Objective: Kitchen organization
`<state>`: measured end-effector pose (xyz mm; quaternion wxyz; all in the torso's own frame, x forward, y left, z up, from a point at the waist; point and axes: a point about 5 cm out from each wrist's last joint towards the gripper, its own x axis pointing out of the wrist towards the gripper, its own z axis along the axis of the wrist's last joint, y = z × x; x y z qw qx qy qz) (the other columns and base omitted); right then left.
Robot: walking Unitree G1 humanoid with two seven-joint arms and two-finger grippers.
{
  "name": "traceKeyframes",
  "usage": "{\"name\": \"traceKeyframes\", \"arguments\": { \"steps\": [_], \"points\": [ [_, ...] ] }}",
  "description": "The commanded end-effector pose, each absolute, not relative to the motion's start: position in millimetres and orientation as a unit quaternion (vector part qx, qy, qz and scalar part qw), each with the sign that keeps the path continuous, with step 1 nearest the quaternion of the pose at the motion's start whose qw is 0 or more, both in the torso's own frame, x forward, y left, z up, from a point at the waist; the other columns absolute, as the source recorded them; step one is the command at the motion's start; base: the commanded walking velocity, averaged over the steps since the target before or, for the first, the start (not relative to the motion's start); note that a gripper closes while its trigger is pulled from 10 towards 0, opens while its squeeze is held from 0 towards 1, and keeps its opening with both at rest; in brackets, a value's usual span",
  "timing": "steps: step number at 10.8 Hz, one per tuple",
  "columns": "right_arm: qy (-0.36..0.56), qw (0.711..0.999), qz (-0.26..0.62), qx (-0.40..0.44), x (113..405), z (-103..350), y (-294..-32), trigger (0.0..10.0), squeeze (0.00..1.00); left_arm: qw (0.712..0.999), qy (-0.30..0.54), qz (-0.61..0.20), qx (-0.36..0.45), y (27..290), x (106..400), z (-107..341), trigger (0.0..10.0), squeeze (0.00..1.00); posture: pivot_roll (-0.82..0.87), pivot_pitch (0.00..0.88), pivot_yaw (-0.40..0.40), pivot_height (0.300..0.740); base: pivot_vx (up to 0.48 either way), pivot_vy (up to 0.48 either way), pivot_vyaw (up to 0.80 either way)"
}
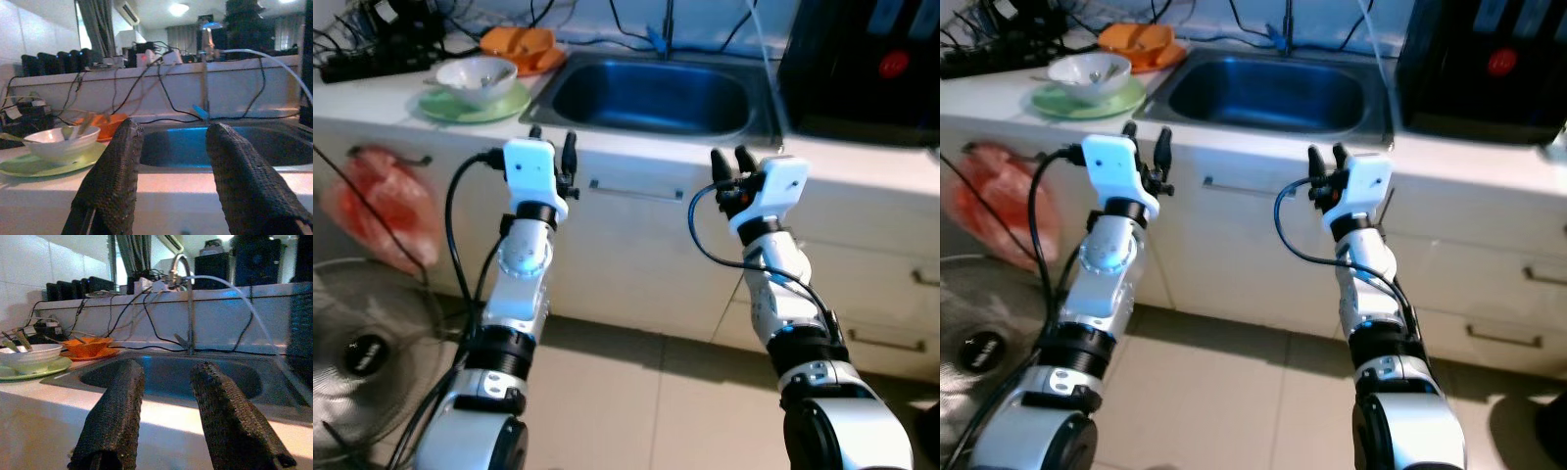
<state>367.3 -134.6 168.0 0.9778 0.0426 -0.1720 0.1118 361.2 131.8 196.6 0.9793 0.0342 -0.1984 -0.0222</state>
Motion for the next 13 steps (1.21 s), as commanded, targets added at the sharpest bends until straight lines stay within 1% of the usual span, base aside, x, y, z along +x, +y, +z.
{"name": "traceKeyframes", "arguments": {
  "steps": [1, 11, 13],
  "points": [
    [-0.175, 0.975, 0.124, 0.05, 367.5, 170.8, -126.5, 10.0, 0.0, 0.98, -0.196, -0.009, 0.037, 140.1, 361.7, 197.8, 10.0, 0.0, 0.04, 0.025, -0.04, 0.74, 0.292, 0.0, 0.0],
    [-0.172, 0.975, 0.135, 0.042, 365.9, 168.8, -124.1, 10.0, 0.0, 0.98, -0.196, -0.008, 0.034, 140.6, 362.2, 198.9, 10.0, 0.0, 0.04, 0.029, -0.041, 0.74, 0.295, 0.0, 0.0],
    [-0.17, 0.975, 0.135, 0.051, 365.7, 168.0, -124.0, 10.0, 0.0, 0.98, -0.195, -0.006, 0.032, 141.8, 361.8, 197.9, 10.0, 0.0, 0.04, 0.032, -0.043, 0.74, 0.369, 0.0, 0.0]
  ]
}}
